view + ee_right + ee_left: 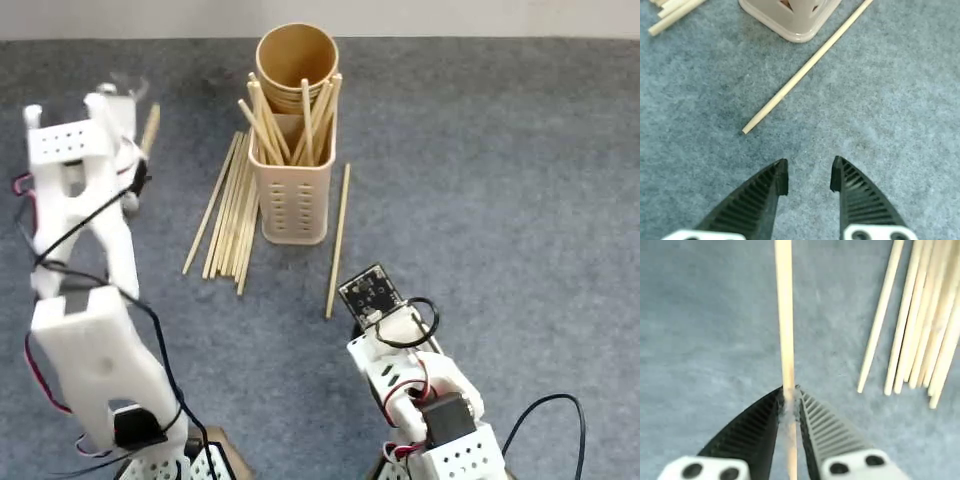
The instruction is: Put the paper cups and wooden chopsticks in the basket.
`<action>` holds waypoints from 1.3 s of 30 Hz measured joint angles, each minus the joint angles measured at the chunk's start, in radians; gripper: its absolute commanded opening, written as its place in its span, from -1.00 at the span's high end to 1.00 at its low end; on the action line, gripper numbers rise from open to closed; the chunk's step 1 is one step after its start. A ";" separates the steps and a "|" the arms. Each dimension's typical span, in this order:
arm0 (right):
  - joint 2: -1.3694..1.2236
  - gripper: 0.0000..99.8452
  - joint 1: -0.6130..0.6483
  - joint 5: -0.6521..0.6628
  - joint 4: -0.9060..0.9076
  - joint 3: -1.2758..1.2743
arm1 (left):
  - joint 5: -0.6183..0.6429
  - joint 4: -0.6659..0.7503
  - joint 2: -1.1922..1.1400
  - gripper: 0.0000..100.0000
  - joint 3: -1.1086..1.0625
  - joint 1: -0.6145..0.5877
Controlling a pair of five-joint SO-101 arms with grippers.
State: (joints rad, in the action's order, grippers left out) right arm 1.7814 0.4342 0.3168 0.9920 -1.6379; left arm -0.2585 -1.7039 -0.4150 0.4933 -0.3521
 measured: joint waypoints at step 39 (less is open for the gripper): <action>0.000 0.70 0.031 0.000 0.000 0.000 | 0.566 1.085 0.623 0.76 -0.529 0.543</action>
State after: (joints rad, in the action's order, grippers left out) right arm 1.7814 0.4649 0.3168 0.9920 -1.6379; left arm 0.3076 -0.6191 0.2079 -0.0361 0.1910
